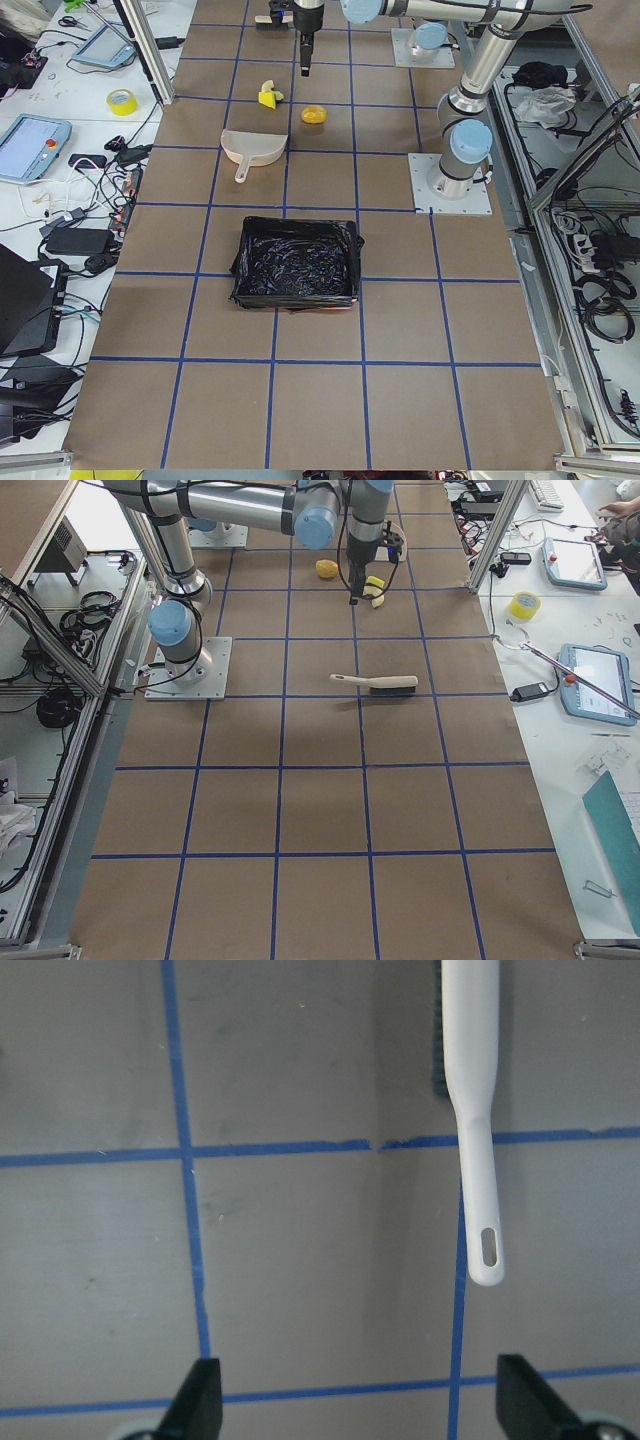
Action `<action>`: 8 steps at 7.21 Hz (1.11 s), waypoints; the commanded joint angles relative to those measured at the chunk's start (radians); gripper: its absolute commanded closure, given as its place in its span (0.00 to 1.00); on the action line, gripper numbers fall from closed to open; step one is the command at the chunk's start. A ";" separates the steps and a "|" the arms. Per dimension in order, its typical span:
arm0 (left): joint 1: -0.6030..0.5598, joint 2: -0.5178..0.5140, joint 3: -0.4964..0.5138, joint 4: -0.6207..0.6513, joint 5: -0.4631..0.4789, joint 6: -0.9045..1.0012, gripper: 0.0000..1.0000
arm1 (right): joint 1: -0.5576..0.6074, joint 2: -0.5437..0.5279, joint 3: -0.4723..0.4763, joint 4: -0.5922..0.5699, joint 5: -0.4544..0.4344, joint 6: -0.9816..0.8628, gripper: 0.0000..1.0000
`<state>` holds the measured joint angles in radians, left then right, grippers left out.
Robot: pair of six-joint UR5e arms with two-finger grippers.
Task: Sweep and dump trash into bin
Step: 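Lower the right gripper onto the brush while the left descends to the dustpan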
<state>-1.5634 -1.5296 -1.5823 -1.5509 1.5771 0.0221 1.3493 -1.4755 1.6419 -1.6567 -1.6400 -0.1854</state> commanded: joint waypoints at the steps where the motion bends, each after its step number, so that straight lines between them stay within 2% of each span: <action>1: 0.049 -0.055 -0.018 0.062 -0.006 0.042 0.00 | -0.096 0.061 0.163 -0.299 0.002 -0.112 0.03; 2: 0.055 -0.084 -0.024 0.127 0.001 0.194 0.00 | -0.114 0.093 0.202 -0.377 0.000 -0.168 0.04; 5: 0.101 -0.191 -0.025 0.162 0.000 0.706 0.00 | -0.199 0.151 0.280 -0.516 0.061 -0.290 0.04; 6: 0.127 -0.234 -0.025 0.236 0.004 0.974 0.00 | -0.199 0.159 0.329 -0.587 0.060 -0.290 0.04; 7: 0.144 -0.289 -0.025 0.314 0.030 1.163 0.00 | -0.197 0.146 0.369 -0.641 0.045 -0.289 0.04; 8: 0.146 -0.338 -0.022 0.381 0.046 1.347 0.00 | -0.197 0.141 0.375 -0.641 0.046 -0.290 0.05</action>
<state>-1.4281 -1.8063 -1.6068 -1.2540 1.6025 1.1336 1.1526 -1.3281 1.9926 -2.2697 -1.5905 -0.4736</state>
